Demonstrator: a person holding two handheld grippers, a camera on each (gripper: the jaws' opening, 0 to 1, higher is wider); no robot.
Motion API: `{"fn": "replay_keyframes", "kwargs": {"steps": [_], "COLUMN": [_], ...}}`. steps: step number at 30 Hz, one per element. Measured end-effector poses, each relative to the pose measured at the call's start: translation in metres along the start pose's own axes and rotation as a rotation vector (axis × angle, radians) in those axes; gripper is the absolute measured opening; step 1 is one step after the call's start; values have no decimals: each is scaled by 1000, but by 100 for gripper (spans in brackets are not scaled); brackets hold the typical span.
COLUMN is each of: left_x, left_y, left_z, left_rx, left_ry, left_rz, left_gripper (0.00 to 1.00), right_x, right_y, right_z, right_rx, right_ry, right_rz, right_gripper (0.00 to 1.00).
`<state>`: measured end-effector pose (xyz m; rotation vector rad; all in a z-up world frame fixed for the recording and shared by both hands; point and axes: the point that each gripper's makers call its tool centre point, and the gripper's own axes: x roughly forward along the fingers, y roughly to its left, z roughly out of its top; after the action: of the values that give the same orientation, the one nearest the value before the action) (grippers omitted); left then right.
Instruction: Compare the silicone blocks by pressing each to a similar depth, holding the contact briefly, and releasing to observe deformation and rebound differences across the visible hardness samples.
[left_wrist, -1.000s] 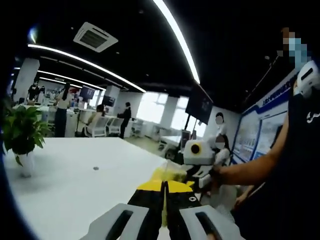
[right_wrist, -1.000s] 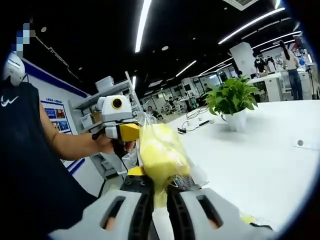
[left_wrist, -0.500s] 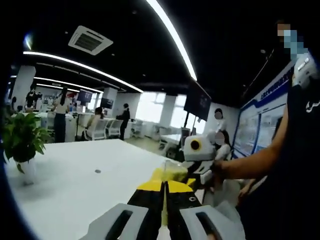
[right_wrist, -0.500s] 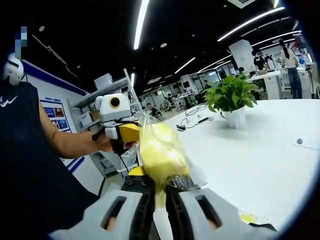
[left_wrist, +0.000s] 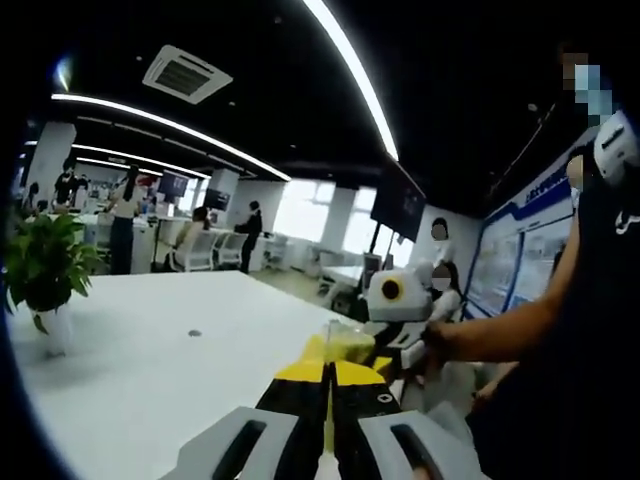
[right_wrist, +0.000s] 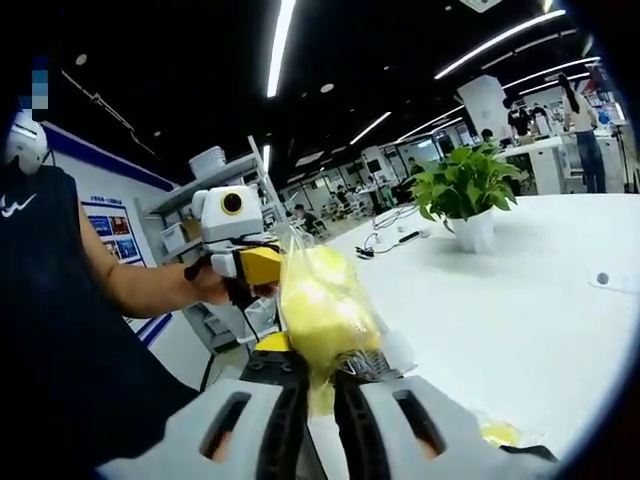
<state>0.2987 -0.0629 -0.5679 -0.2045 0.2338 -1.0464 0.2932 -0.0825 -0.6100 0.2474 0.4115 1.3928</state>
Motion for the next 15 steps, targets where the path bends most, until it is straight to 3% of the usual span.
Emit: {"fn": "replay_keyframes", "kwargs": {"steps": [5,6,7,8,15], "left_x": [-1,-1,0,0,1], "left_y": [3,6,4,3,4], "left_z": [-3,-2,-2,-2,3], "left_rx": [-2,77,87,57,57], "left_ry": [2,-7,-11,-10,-33], "left_rz": [11,20,23,18,23], "left_gripper": [0,0,0,0,0], "right_x": [3,3,3,2,2], "right_y": [-2,-3,-4,-4,-3], "right_z": [-2,-3,-2,-1,4], "right_rx": [3,17,9,-8,20], "right_ry": [11,16,14,9,-4], "right_rz": [-16,-16,-17,-17,3], "right_gripper": [3,3,2,2,1]}}
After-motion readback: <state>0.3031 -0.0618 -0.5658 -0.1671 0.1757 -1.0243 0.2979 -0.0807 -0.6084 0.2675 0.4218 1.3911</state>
